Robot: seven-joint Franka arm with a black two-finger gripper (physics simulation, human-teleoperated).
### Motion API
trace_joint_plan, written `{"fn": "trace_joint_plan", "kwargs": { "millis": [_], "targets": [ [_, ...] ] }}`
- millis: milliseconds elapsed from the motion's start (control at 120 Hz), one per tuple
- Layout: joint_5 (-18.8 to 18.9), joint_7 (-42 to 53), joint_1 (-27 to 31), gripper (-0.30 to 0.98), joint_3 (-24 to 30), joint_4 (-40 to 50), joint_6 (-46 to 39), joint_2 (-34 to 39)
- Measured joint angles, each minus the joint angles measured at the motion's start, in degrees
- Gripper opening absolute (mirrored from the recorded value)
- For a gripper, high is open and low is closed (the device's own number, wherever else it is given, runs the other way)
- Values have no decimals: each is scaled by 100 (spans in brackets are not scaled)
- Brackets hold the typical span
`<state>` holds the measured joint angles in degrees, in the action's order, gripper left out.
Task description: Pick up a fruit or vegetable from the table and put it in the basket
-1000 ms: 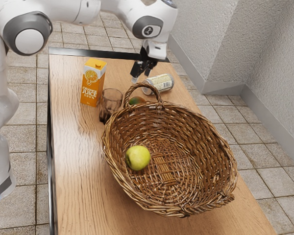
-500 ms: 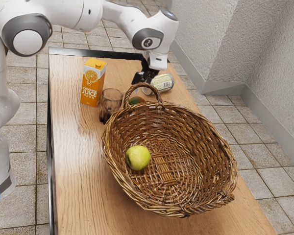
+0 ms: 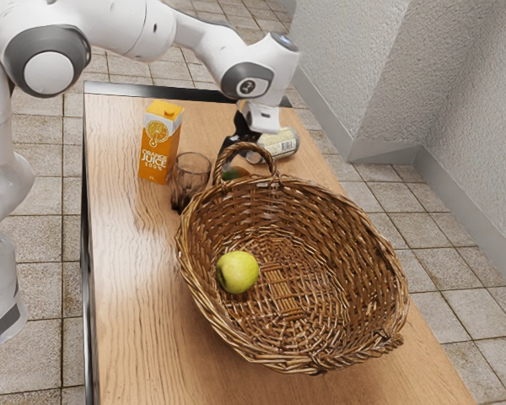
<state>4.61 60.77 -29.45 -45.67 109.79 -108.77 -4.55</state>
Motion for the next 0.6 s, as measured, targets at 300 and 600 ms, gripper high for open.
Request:
{"fn": "trace_joint_plan", "kwargs": {
  "millis": [300, 600],
  "targets": [
    [4, -60, 131, 69, -3, 98, -80, -23],
    [10, -96, 163, 69, 6, 96, -113, -148]
  ]
}}
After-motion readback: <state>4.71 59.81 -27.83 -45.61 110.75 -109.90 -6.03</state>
